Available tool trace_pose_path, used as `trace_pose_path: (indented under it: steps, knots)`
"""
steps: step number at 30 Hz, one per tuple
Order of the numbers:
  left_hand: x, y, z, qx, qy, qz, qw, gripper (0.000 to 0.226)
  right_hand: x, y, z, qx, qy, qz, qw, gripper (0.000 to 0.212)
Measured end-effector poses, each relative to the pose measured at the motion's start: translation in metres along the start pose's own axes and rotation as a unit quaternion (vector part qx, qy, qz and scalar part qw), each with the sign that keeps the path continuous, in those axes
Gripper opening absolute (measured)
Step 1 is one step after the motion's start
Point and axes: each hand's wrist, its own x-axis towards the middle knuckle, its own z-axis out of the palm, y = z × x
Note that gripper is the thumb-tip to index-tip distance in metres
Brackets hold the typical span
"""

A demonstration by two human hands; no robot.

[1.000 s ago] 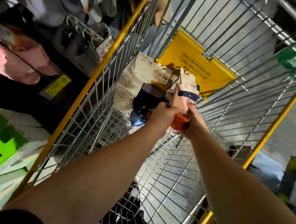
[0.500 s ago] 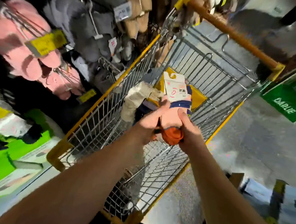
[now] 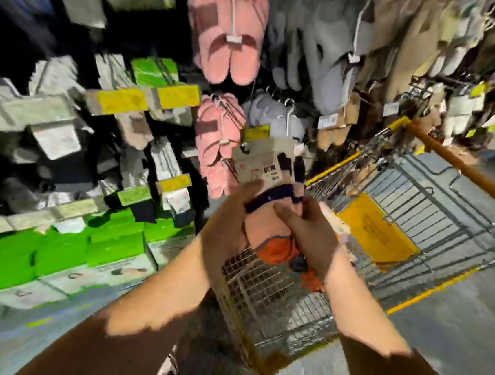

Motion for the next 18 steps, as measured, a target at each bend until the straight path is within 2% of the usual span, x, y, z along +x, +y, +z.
trace_pose_path:
  steps: [2,4,5,6,9,12,15,16,18]
  knots:
    - [-0.021,0.026,-0.023,-0.001,0.026,0.042,0.999,0.035,-0.004,-0.023,0.036,-0.030,-0.033,-0.034,0.998,0.037]
    - [-0.045,0.056,-0.044,0.001,0.056,0.068,0.996,0.057,-0.007,-0.045,0.074,-0.063,-0.073,-0.067,0.993,0.043]
    - [-0.059,0.072,-0.055,-0.007,0.069,0.075,0.995,0.071,-0.009,-0.058,0.095,-0.055,-0.091,-0.079,0.991,0.037]
    - [-0.073,0.088,-0.065,-0.009,0.091,0.083,0.992,0.074,-0.010,-0.068,0.115,-0.032,-0.104,-0.091,0.990,0.031]
    - [-0.123,0.134,-0.096,-0.010,0.138,0.146,0.980,0.048,-0.023,-0.106,0.181,-0.021,-0.099,-0.143,0.984,0.036]
    - [-0.165,0.170,-0.125,0.009,0.183,0.217,0.959,0.039,-0.039,-0.133,0.248,-0.017,-0.096,-0.182,0.979,0.029]
    - [-0.201,0.204,-0.150,0.019,0.221,0.273,0.936,0.019,-0.053,-0.150,0.307,0.012,-0.065,-0.202,0.977,0.043]
    - [-0.211,0.214,-0.157,0.028,0.228,0.288,0.930,0.017,-0.059,-0.156,0.322,0.014,-0.063,-0.206,0.976,0.043]
    - [-0.228,0.232,-0.169,0.051,0.250,0.303,0.918,0.014,-0.063,-0.164,0.348,-0.014,-0.075,-0.225,0.971,0.028]
